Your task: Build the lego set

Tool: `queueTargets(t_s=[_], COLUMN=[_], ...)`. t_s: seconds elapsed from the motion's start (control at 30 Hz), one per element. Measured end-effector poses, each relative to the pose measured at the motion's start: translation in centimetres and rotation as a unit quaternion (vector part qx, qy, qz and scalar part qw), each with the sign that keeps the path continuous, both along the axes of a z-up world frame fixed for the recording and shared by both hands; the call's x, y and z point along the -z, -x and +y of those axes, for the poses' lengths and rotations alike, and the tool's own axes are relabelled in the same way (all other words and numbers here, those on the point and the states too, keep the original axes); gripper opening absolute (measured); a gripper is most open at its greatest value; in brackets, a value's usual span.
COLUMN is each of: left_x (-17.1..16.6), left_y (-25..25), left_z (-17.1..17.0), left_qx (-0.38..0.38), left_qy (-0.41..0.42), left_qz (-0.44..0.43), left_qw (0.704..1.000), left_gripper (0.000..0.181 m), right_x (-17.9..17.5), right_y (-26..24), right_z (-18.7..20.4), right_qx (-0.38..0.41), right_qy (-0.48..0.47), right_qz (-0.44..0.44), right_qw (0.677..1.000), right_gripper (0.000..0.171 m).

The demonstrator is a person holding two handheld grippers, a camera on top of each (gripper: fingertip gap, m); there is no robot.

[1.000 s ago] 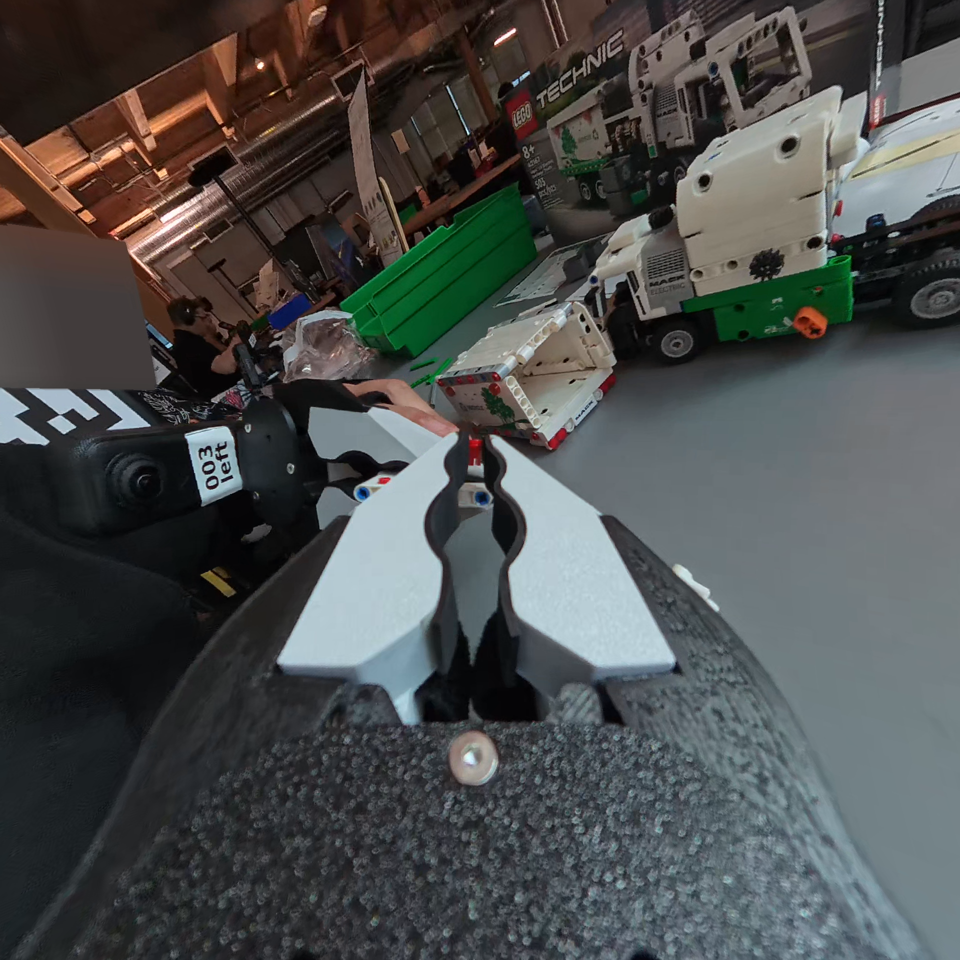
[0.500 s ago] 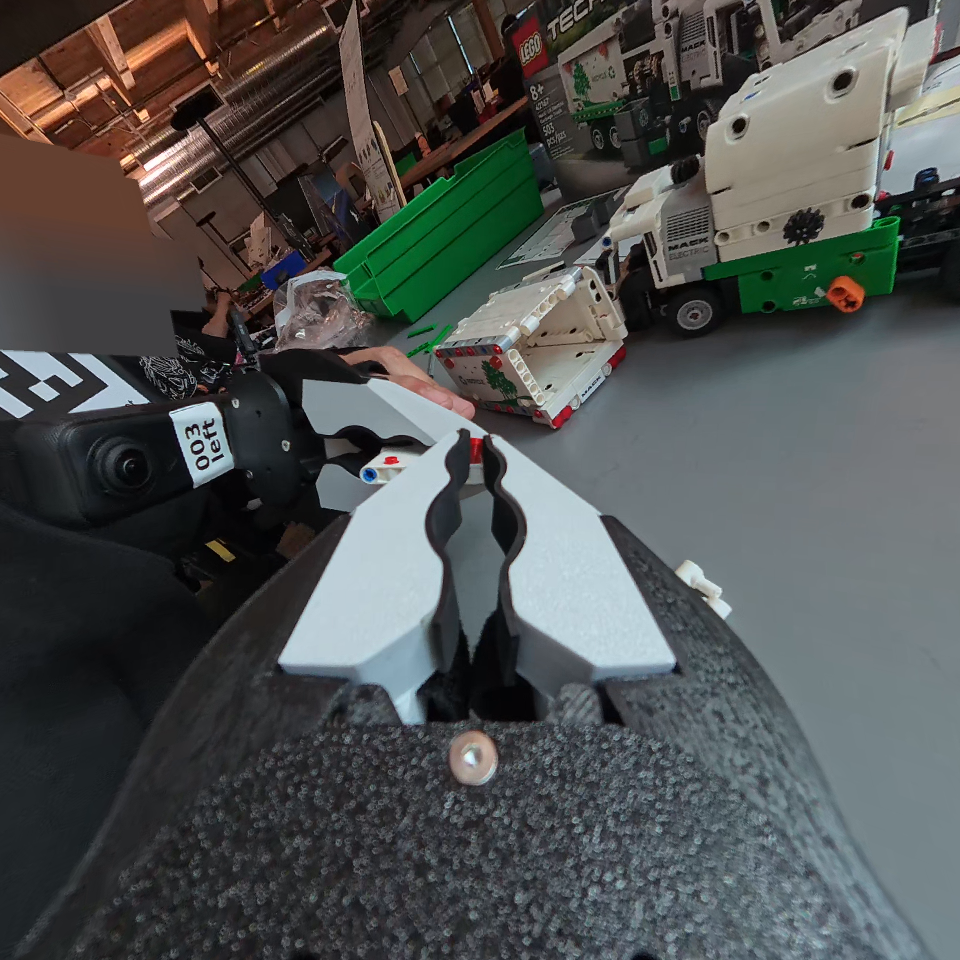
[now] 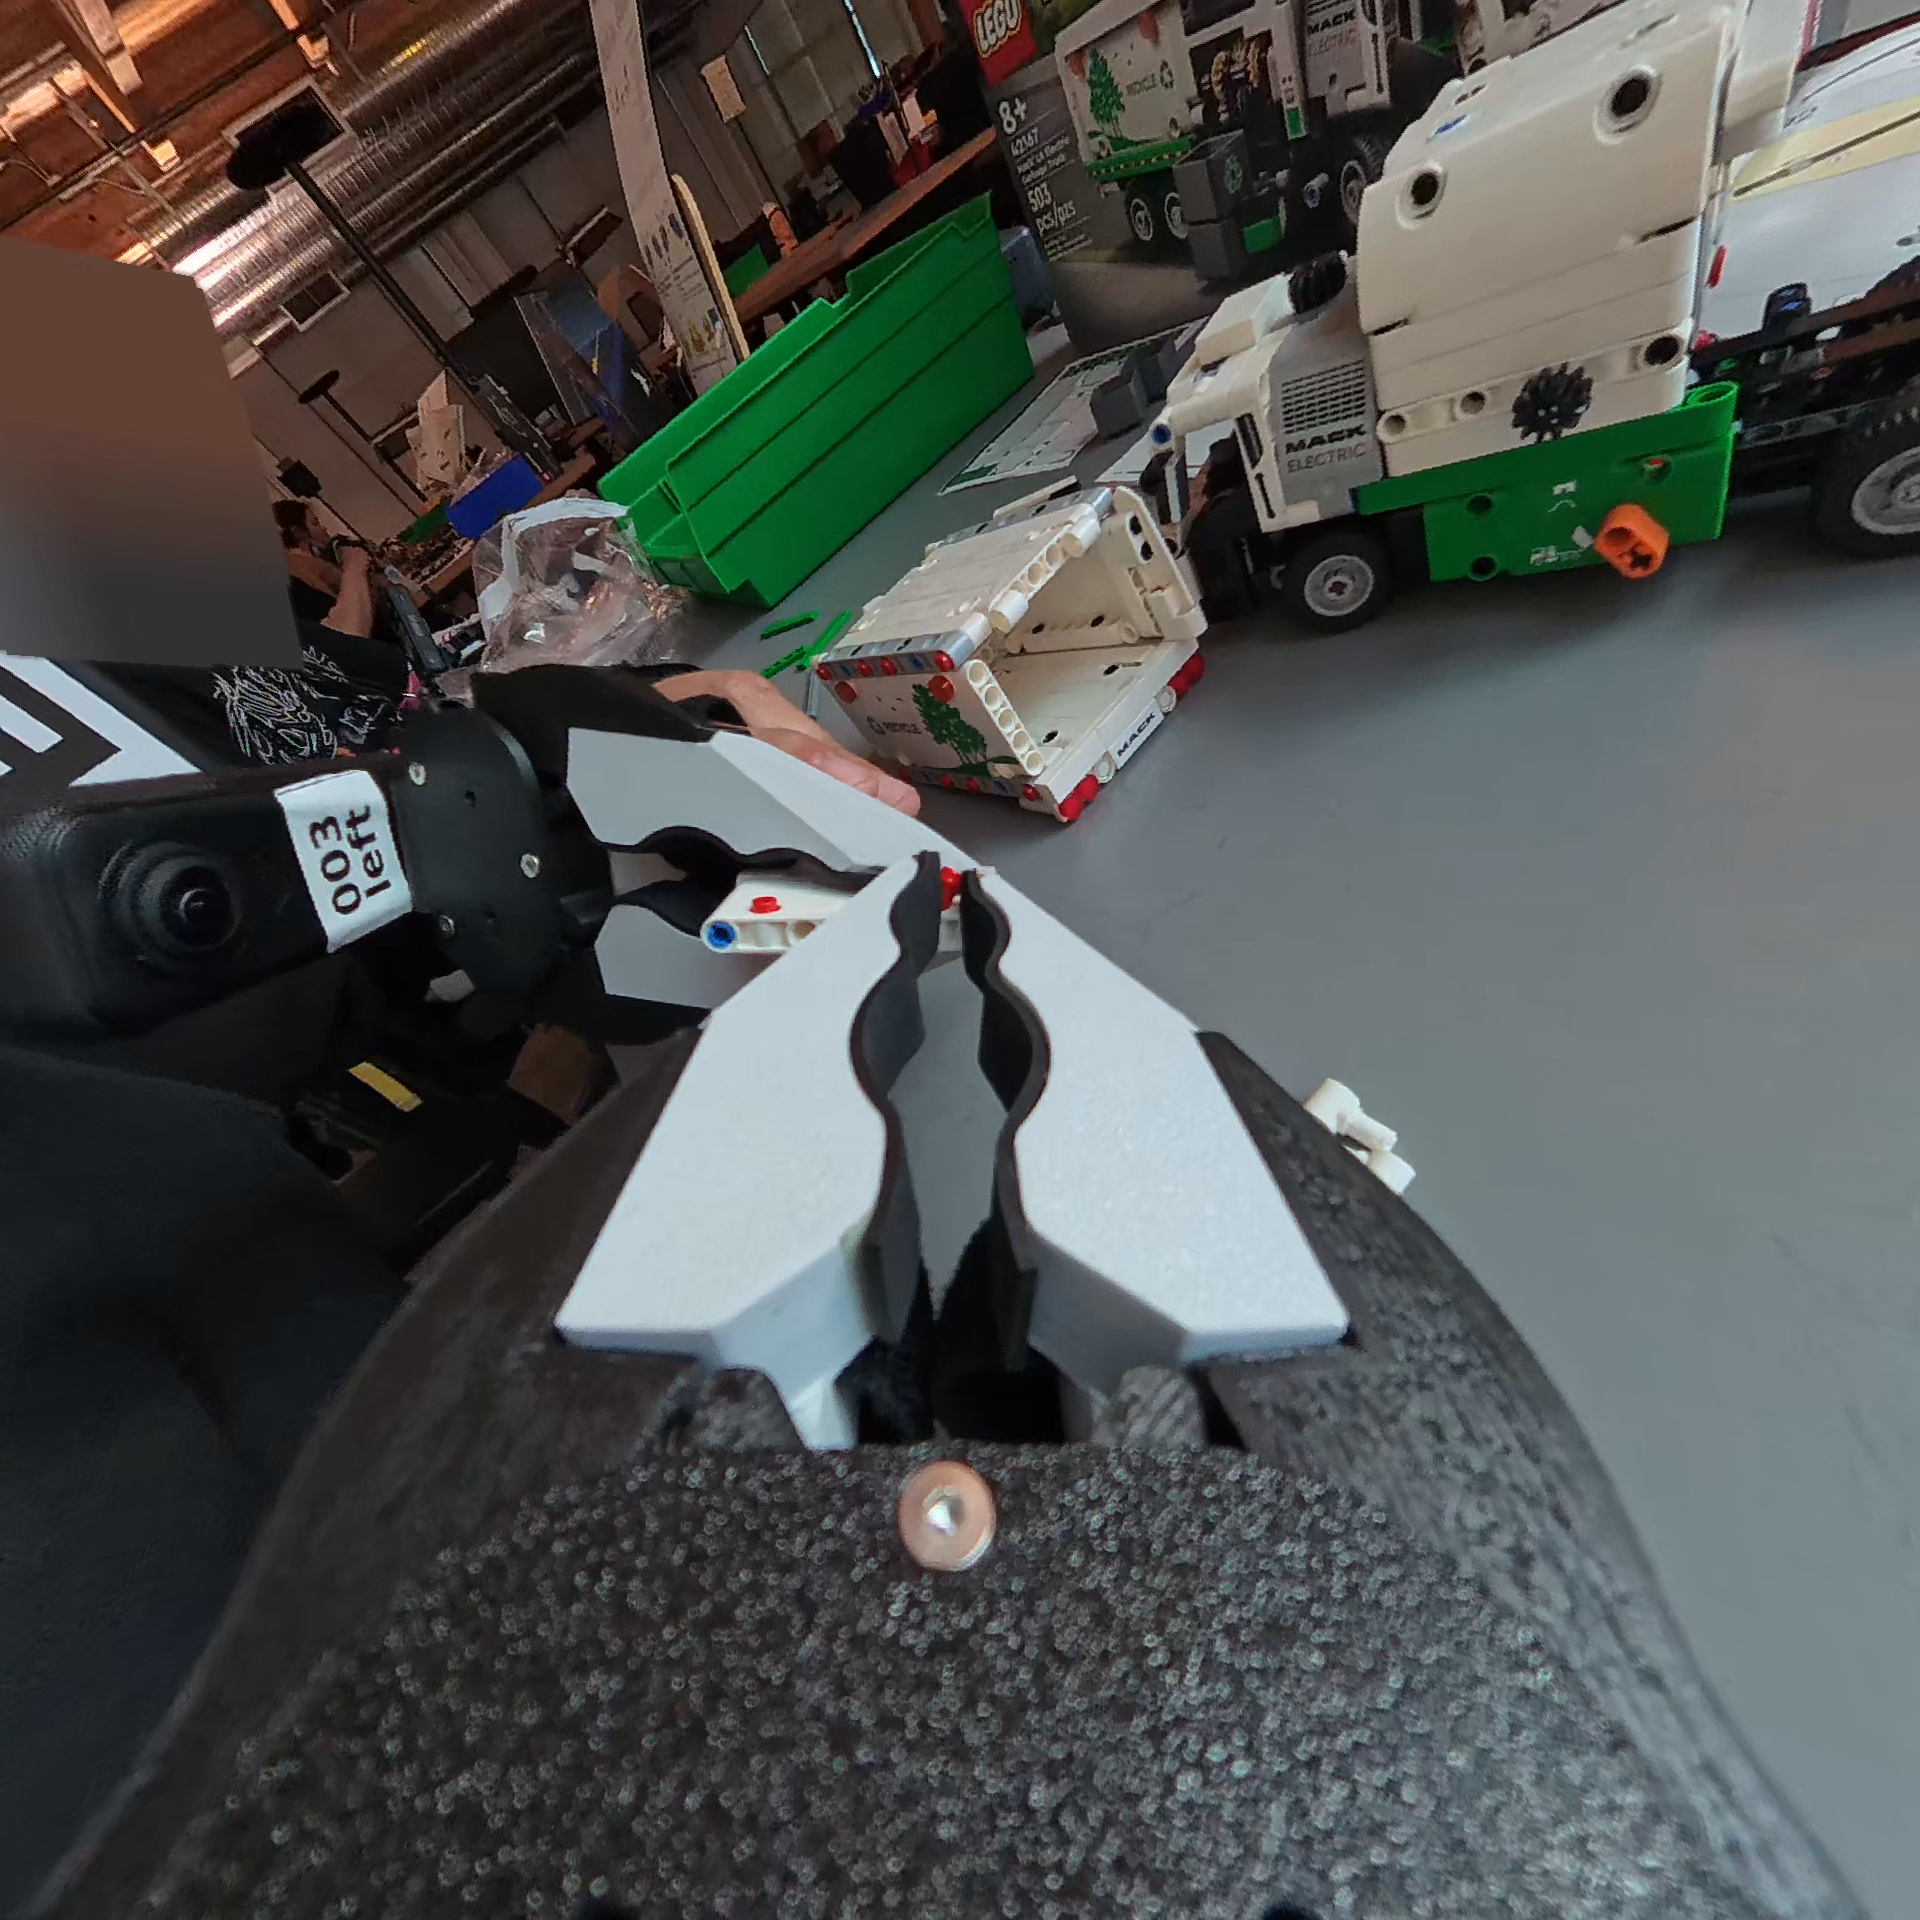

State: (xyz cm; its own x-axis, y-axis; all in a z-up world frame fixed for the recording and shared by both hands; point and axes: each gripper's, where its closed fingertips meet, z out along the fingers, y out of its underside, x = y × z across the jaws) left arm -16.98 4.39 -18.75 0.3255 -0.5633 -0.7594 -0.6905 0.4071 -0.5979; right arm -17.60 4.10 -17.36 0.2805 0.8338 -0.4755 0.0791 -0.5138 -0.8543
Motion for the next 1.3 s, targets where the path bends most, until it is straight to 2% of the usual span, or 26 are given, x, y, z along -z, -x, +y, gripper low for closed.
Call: queueTargets(t_s=[0.37,0.6,0.87,1.0,1.17,1.3], left_x=[0.7,1.1,1.4,1.5,1.8,2.2], left_y=[-0.2,-0.4,-0.2,-0.1,0.0,0.1], left_z=[-0.2,-0.3,0.0,0.1,0.2,0.3], left_qx=[0.008,0.007,0.001,-0.004,-0.009,-0.010], left_qy=[0.011,0.000,0.020,-0.042,-0.085,-0.116], left_qz=[0.014,0.034,0.029,0.070,0.109,0.140], left_qw=[1.000,0.999,0.999,0.997,0.990,0.983], left_gripper=[0.005,0.005,0.005,0.005,0.005,0.005], right_x=[0.2,0.8,0.9,1.2,1.6,2.4], right_y=[-0.2,-0.3,-0.5,-0.6,-0.7,-0.9], right_z=[-0.4,-0.5,-0.3,-0.4,-0.6,-0.8], right_qx=[0.002,0.026,0.020,0.000,-0.024,-0.049], right_qy=[-0.037,-0.154,-0.091,-0.028,-0.017,-0.038], right_qz=[-0.022,-0.110,-0.072,-0.053,-0.066,-0.114], right_qw=[0.999,0.982,0.993,0.998,0.997,0.992], right_gripper=[0.003,0.003,0.003,0.003,0.003,0.003])
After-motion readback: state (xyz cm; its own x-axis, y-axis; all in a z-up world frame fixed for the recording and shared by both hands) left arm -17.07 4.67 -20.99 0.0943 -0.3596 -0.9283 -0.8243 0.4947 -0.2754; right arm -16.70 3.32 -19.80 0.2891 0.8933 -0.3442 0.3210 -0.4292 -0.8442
